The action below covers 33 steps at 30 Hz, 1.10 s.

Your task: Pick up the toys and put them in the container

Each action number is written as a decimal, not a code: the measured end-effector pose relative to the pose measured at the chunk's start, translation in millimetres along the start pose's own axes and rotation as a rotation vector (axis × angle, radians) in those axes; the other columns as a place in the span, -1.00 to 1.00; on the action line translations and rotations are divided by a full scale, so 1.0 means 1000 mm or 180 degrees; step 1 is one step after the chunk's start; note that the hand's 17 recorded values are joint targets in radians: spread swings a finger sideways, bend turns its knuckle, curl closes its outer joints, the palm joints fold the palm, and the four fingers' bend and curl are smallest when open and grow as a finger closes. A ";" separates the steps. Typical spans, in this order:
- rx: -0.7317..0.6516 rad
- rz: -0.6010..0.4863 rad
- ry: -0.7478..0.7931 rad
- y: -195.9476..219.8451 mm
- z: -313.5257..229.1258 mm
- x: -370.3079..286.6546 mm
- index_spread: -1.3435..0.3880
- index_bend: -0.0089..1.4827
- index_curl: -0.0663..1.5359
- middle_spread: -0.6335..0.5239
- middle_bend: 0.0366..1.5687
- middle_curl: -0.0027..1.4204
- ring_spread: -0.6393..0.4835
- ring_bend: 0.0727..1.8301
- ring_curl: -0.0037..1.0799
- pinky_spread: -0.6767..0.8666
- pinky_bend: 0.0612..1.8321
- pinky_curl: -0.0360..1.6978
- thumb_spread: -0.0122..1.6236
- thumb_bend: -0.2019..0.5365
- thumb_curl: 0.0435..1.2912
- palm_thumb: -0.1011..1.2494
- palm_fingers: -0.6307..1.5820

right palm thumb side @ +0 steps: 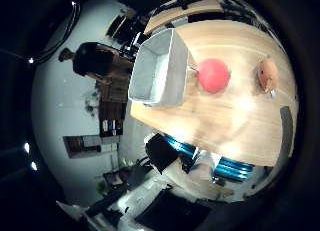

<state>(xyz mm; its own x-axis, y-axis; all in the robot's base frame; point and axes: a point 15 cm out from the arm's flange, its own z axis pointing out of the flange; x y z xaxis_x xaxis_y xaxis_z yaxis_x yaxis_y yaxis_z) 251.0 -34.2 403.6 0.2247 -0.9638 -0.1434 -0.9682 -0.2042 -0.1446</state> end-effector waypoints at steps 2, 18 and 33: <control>-0.0009 -0.0010 -0.0006 0.000 0.001 -0.001 0.02 -0.78 -0.59 -0.07 -0.73 -0.49 0.10 -0.54 -0.58 0.44 -0.51 -0.65 0.28 -0.52 -0.64 -0.57 -0.17; -0.0006 -0.0047 -0.0008 -0.002 0.001 -0.005 0.02 -0.77 -0.58 -0.08 -0.71 -0.49 0.12 -0.53 -0.59 0.44 -0.49 -0.67 0.28 -0.52 -0.64 -0.57 -0.17; -0.0158 -0.0211 0.0024 -0.050 0.043 -0.014 0.02 -0.80 -0.62 -0.12 -0.73 -0.49 0.06 -0.39 -0.55 0.44 -0.39 -0.66 0.23 -0.53 -0.62 -0.54 -0.19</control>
<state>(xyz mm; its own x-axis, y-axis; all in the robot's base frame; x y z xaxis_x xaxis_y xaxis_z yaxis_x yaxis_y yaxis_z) 300.6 -3.4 370.9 0.2879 -0.9491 -0.1276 -0.9555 -0.2757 -0.1049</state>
